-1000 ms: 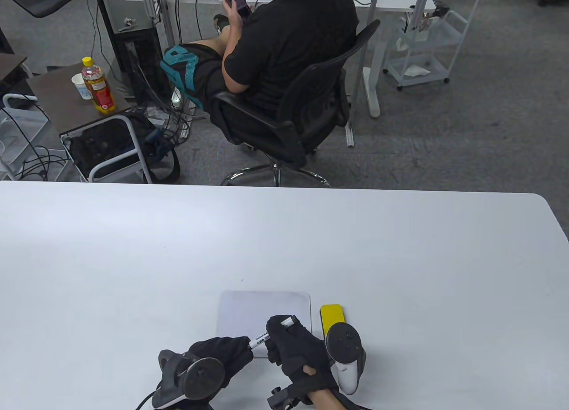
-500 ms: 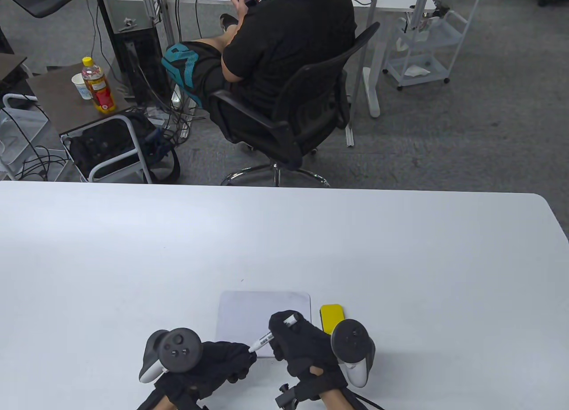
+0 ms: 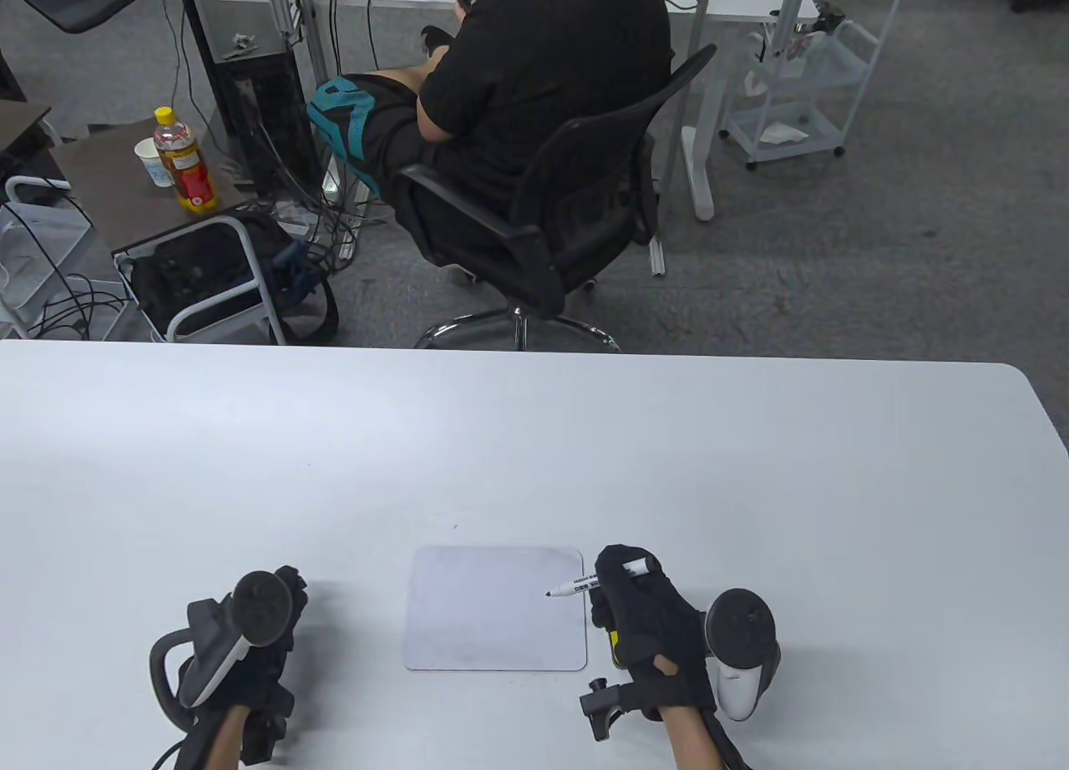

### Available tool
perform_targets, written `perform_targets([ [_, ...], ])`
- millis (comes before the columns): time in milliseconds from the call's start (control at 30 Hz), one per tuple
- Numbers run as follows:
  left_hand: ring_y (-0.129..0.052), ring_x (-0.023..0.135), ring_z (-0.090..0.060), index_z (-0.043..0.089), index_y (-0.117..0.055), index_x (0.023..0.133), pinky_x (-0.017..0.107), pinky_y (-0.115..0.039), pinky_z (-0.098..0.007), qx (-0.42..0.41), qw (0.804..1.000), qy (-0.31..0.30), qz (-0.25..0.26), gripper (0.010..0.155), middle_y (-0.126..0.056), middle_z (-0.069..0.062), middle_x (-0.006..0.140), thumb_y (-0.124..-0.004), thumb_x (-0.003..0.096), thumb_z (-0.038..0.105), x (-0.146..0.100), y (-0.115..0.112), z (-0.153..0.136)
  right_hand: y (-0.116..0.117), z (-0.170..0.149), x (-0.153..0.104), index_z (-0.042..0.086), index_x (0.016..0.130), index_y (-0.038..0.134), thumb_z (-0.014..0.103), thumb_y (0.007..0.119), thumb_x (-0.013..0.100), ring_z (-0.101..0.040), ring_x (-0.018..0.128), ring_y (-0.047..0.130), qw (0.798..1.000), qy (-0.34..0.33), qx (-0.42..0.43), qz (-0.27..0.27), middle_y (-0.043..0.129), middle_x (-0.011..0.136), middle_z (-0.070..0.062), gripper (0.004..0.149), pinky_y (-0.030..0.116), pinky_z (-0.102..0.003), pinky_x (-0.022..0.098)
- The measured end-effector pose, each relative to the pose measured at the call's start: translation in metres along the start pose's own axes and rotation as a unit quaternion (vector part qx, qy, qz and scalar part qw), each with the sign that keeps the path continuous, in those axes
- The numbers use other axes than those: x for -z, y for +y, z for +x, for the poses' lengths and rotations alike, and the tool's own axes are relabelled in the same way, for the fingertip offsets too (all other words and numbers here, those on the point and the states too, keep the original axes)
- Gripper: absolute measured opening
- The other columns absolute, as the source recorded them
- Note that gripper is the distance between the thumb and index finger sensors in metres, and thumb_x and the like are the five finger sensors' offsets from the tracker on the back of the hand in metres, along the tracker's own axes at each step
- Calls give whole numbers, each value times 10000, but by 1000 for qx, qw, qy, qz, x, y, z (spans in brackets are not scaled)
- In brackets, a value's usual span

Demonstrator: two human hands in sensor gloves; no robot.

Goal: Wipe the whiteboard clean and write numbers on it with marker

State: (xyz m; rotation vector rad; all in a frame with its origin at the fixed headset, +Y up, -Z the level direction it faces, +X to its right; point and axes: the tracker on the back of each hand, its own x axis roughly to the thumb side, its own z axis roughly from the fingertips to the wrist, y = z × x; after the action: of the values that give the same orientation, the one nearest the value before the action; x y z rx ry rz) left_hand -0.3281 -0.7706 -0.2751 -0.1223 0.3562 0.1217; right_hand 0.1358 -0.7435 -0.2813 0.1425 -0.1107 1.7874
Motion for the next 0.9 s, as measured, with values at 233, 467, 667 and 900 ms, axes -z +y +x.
perform_targets([
  [233, -706, 1046, -330, 316, -796, 1047, 767, -650, -516, 19, 991, 123, -37, 486, -771, -24, 1101, -739, 610, 518, 12, -10, -30, 9, 2, 0, 106, 893, 738, 424, 752, 584, -188, 399, 973, 999, -15, -5, 45, 939, 647, -148, 444, 831, -439, 368],
  [467, -700, 1041, -330, 372, -787, 1026, 768, -640, -525, 5, 984, 168, -54, 450, -728, -15, 1115, -808, 595, 498, 14, -13, -39, 9, 2, 0, 109, 894, 738, 427, 752, 584, -187, 401, 972, 998, -17, 7, 54, 937, 649, -147, 444, 830, -439, 371],
  [667, -688, 1047, -336, 380, -739, 1033, 773, -626, -538, -1, 983, 171, -64, 460, -668, -25, 1135, -822, 594, 491, 14, -15, -38, 10, 1, 1, 109, 896, 736, 427, 752, 585, -189, 402, 970, 998, -11, 23, 64, 936, 651, -145, 445, 829, -439, 369],
  [900, -661, 1052, -339, 369, -721, 1049, 783, -609, -540, -22, 983, 167, -66, 489, -647, -30, 1141, -832, 586, 484, 14, -16, -42, 12, 1, 1, 110, 897, 736, 428, 751, 586, -190, 404, 970, 997, -9, 18, 69, 935, 653, -148, 445, 828, -440, 371],
])
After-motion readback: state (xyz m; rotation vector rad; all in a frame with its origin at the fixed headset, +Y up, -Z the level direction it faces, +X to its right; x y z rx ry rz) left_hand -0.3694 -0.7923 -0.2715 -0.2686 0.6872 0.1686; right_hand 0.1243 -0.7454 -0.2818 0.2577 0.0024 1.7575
